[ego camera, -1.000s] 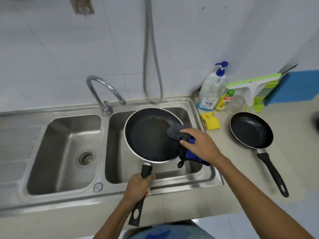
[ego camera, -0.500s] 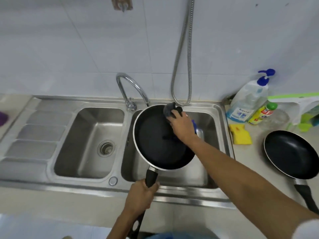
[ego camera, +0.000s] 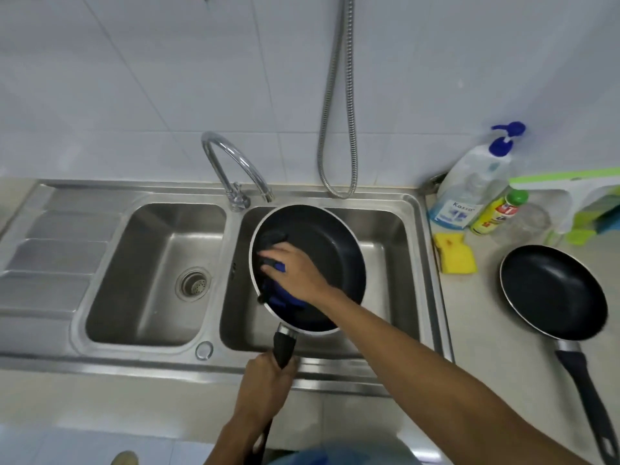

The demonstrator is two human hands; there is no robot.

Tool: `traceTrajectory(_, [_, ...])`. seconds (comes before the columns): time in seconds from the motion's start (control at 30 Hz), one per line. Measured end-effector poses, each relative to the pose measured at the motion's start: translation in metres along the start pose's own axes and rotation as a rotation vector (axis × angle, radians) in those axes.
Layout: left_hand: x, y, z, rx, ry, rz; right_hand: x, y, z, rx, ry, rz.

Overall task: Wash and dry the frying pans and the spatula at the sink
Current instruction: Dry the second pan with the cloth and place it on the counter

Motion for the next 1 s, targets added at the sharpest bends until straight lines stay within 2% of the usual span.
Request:
traceTrajectory(0.1, [-0.004,0.01,-0.004,-0.041,-0.03,-0.096,0.057,-0.011,0.024,0.034,0.069,-0.314])
traceTrajectory(0.2, [-0.009,0.015,-0.008,-0.086,-0.035,-0.204,0.126,-0.035,0.0,0.04,0.213,-0.513])
traceTrajectory(0.27, [-0.011,0.016,-0.005,-0.118,-0.039,-0.253,0.143,-0.04,-0.038,0.009,0.282,-0.561])
traceTrajectory(0.33, [-0.009,0.019,-0.001,-0.153,-0.03,-0.236,0.131,-0.03,-0.08,-0.056,0.343,-0.47])
traceTrajectory(0.43, [-0.007,0.025,0.0,-0.221,-0.045,-0.193,0.073,-0.003,-0.11,-0.121,0.232,-0.279])
traceTrajectory(0.5, [-0.004,0.03,-0.005,-0.279,-0.041,-0.167,0.042,0.008,-0.094,-0.111,0.097,-0.214])
traceTrajectory(0.57, [0.001,0.037,-0.012,-0.319,-0.059,-0.211,0.035,0.008,-0.058,-0.053,0.042,-0.215])
traceTrajectory(0.63, [0.008,0.044,-0.02,-0.34,-0.081,-0.311,0.052,-0.004,-0.02,-0.033,0.069,-0.297])
traceTrajectory(0.7, [0.012,0.046,-0.02,-0.336,-0.091,-0.402,0.08,-0.03,0.007,-0.046,0.128,-0.484])
traceTrajectory(0.77, [0.011,0.044,-0.016,-0.319,-0.087,-0.463,0.11,-0.063,0.014,-0.036,0.168,-0.711])
traceTrajectory(0.83, [0.009,0.038,-0.008,-0.309,-0.06,-0.459,0.128,-0.082,0.005,0.001,0.167,-0.826])
traceTrajectory(0.87, [0.008,0.035,-0.005,-0.31,-0.042,-0.424,0.131,-0.083,-0.001,0.034,0.201,-0.775])
traceTrajectory(0.97, [0.01,0.031,0.004,-0.317,0.013,-0.297,0.116,-0.061,-0.015,0.2,0.366,-0.366])
traceTrajectory(1.0, [0.011,0.031,0.006,-0.321,0.027,-0.265,0.104,-0.048,-0.017,0.184,0.386,-0.259])
Point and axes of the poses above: each hand's wrist, its own z-axis towards the middle knuckle, its own y-axis out of the palm, x = y × z, the point moved 7 cm from there along z, towards the middle knuckle, and after that the axes turned 5 degrees about -z, right-handed, at the moved point
